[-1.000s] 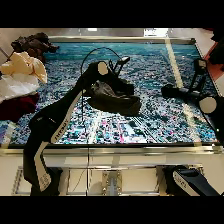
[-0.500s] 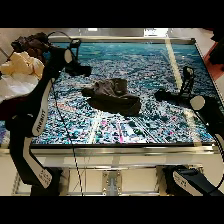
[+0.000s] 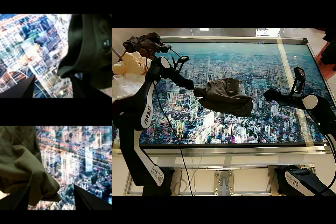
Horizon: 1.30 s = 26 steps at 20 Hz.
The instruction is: Fold the shirts.
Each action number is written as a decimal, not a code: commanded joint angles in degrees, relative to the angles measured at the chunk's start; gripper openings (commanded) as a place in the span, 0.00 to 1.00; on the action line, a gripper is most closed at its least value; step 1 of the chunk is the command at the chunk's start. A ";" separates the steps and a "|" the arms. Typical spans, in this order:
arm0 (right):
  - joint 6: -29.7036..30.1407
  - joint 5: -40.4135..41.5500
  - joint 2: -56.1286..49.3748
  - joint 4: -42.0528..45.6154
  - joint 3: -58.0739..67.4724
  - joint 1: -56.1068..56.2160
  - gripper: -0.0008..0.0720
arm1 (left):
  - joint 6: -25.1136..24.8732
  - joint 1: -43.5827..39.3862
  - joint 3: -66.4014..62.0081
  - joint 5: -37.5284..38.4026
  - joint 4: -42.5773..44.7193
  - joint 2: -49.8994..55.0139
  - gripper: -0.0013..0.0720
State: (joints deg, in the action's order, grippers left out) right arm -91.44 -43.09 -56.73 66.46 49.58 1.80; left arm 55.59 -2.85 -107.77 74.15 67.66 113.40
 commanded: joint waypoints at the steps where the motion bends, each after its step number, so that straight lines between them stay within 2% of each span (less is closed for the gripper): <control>1: -0.07 -0.04 -0.04 -1.01 0.00 -0.04 0.85 | -14.08 0.35 0.15 5.70 -8.09 1.64 0.65; 7: -0.07 0.22 -0.04 -1.64 0.00 -0.04 0.85 | -17.62 0.33 0.15 5.57 -11.17 3.15 0.65; 11: -0.02 -1.62 -0.04 -2.71 -0.02 -0.04 0.85 | -16.15 0.24 0.15 4.61 -11.15 6.78 0.64; 12: 0.07 -4.85 -0.04 -2.45 -0.02 -0.04 0.85 | -15.69 0.24 0.15 4.61 -11.21 7.19 0.60; 13: 0.20 -8.41 -0.04 -1.90 -0.09 -0.02 0.85 | -15.26 0.24 0.13 4.59 -11.23 7.19 0.25; 14: 0.17 -10.88 -0.04 -1.77 -0.44 0.04 0.85 | -15.28 0.24 -0.31 4.85 -11.37 7.13 0.05; 16: 0.11 -9.75 -0.07 -1.46 -3.78 1.55 0.85 | -14.84 0.24 -2.38 6.64 -12.26 7.13 0.04; 17: -0.39 -6.01 -0.17 -1.60 -6.73 2.91 0.85 | -14.84 0.24 -3.96 8.15 -13.07 7.13 0.04; 19: -0.52 6.47 -1.79 -4.33 -13.31 6.60 0.85 | -14.53 0.24 -7.93 10.99 -15.87 7.10 0.04; 21: -0.37 14.47 -6.34 -7.67 -15.39 9.18 0.81 | -13.35 0.26 -10.01 10.58 -18.64 6.21 0.04; 23: -0.07 16.37 -12.20 -9.09 -15.10 10.08 0.76 | -13.16 0.26 -10.01 9.92 -20.55 4.92 0.03; 26: 0.66 16.98 -17.51 -12.68 -14.71 10.08 0.76 | -11.56 0.26 -10.01 9.97 -21.42 4.33 0.04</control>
State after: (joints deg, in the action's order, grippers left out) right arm -91.55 -29.91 -69.36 57.43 35.51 10.98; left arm 42.68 -2.59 -117.12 83.99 48.27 118.41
